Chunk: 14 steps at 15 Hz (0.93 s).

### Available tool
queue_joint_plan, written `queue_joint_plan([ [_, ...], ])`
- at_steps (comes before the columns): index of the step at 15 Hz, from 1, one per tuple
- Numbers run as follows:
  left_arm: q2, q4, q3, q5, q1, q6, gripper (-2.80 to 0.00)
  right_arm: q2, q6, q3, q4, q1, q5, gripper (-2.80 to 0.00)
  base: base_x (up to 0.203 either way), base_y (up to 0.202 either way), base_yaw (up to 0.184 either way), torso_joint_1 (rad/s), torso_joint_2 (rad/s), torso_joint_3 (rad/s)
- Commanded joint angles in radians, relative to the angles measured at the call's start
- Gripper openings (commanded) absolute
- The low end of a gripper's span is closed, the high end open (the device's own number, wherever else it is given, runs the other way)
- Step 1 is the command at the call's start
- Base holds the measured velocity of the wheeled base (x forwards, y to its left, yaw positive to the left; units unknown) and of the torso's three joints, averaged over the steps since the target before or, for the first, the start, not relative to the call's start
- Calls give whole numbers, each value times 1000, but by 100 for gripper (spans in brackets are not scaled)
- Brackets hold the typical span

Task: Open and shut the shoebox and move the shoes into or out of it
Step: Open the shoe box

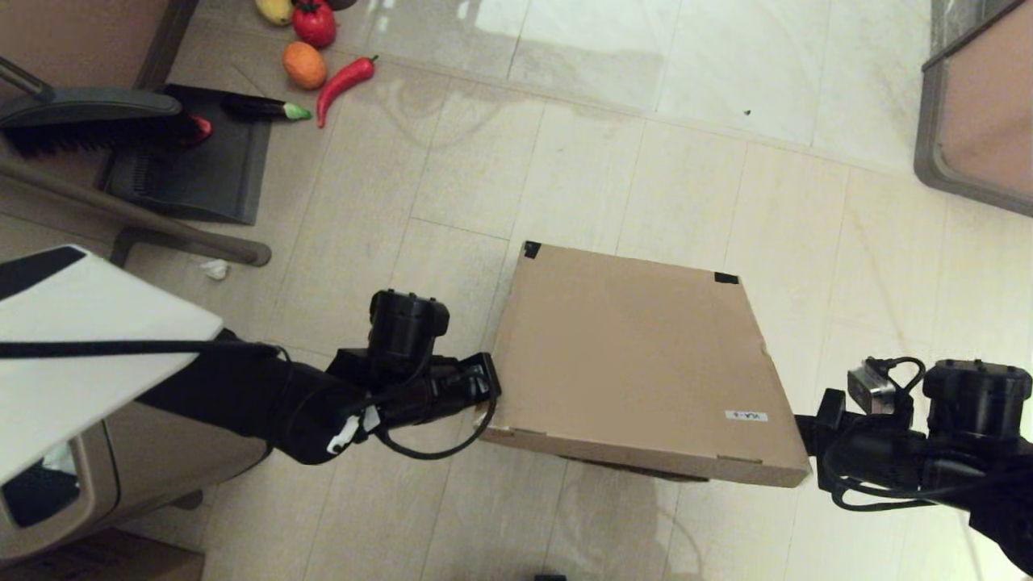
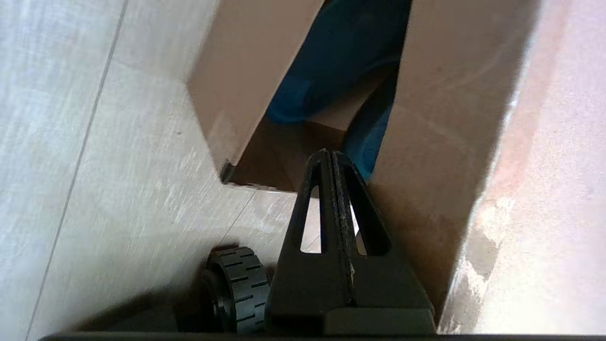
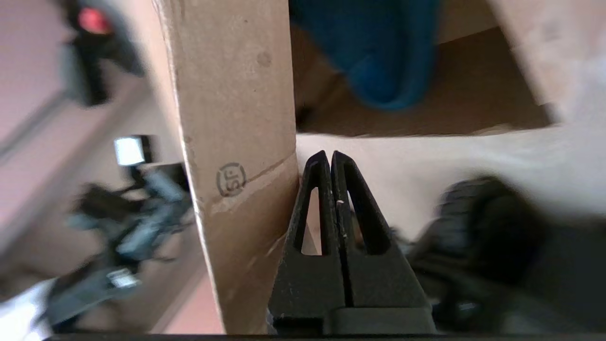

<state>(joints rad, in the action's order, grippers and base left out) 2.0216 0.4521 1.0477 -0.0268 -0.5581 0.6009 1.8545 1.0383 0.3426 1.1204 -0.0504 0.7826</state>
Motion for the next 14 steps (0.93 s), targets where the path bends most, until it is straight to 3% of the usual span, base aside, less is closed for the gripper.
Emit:
queue_joint_plan([
  [1,-21,5,-7,3,0,4,-280,-87,53,-11,7,-1,21,-280,0,0,0,0,0,0],
  [5,-45,8,-5,15,4,4,-280,-233,175,-41,6,0,95,-280,0,0,0,0,0,0],
  [14,-127,-1,-37,36,53,1,-280,-314,226,-74,3,0,98,-280,0,0,0,0,0,0],
])
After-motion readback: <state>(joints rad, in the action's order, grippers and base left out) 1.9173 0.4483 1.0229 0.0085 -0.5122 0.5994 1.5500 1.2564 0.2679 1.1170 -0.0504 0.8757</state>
